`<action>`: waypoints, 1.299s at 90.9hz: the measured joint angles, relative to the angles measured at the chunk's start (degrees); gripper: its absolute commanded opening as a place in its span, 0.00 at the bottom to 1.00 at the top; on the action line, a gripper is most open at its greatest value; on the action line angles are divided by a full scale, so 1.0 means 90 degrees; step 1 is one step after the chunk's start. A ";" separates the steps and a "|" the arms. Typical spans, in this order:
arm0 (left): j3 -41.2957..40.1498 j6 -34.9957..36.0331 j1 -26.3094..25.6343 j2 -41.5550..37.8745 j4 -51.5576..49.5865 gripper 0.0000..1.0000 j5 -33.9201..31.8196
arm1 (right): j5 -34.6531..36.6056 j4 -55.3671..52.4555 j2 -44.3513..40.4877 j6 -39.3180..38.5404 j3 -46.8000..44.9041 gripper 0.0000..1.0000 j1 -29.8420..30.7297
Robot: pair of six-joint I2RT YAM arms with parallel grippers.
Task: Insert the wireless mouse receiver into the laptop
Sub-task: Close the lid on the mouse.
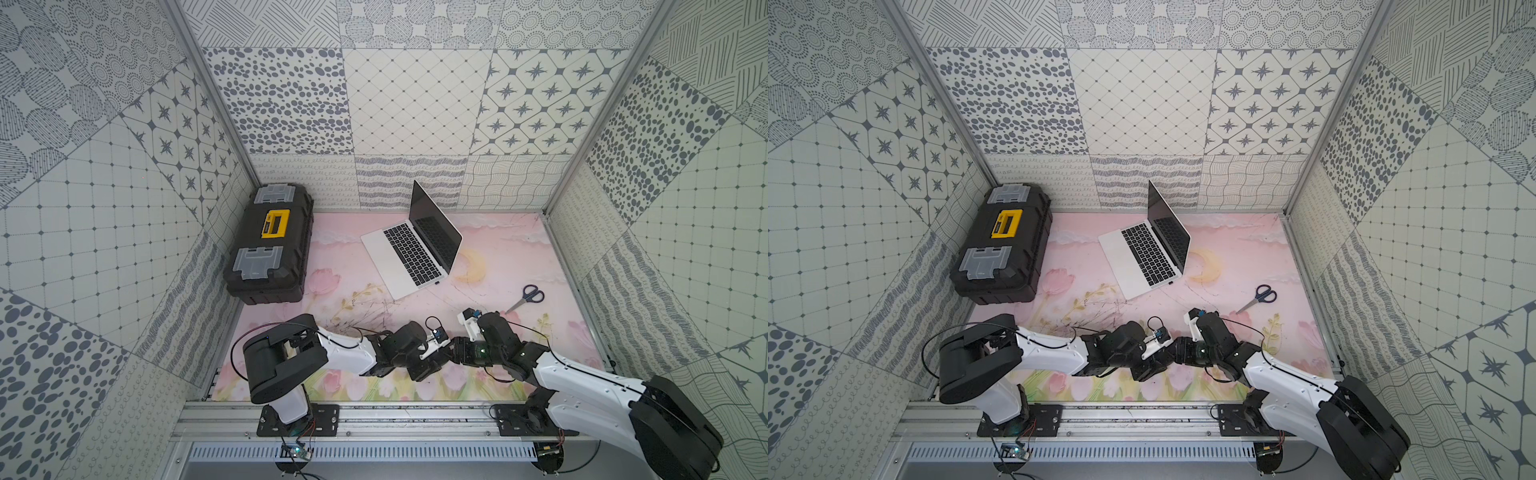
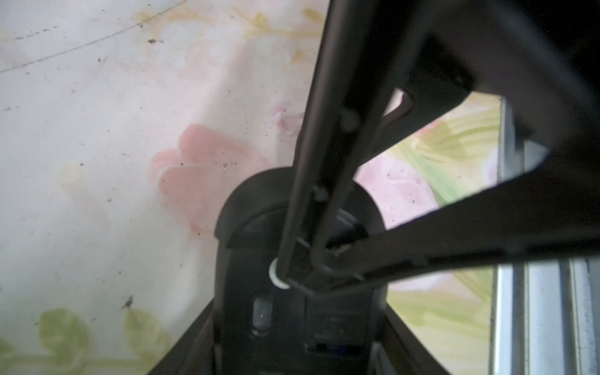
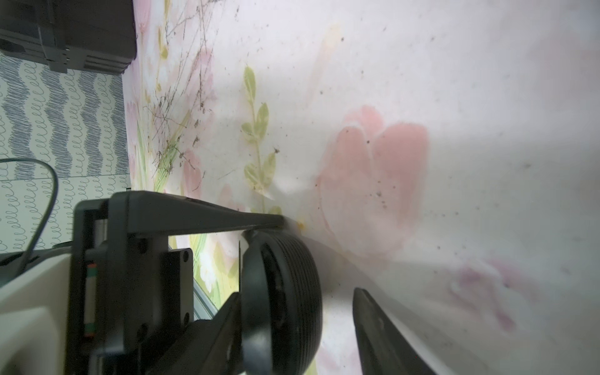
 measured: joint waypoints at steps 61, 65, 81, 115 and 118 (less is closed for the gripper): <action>-0.0010 -0.0262 0.0000 0.0007 0.0053 0.14 -0.0017 | 0.0143 -0.0272 -0.0534 0.0005 -0.0102 0.79 0.0041; -0.0012 -0.0274 0.0000 0.0007 0.0061 0.14 -0.0017 | 0.0228 -0.0427 -0.0777 -0.0027 -0.0087 0.79 0.0036; -0.0017 -0.0301 0.0000 0.0010 0.0078 0.14 -0.0019 | 0.0636 -0.1139 -0.1285 -0.0214 0.0153 0.56 0.0036; -0.0017 -0.0325 0.0000 0.0032 0.0095 0.14 -0.0019 | 0.0663 -0.1433 -0.0991 -0.0430 0.0641 0.19 0.0046; -0.0017 -0.0325 0.0000 0.0036 0.0095 0.14 -0.0017 | 0.0656 -0.1438 -0.0957 -0.0437 0.0641 0.16 0.0056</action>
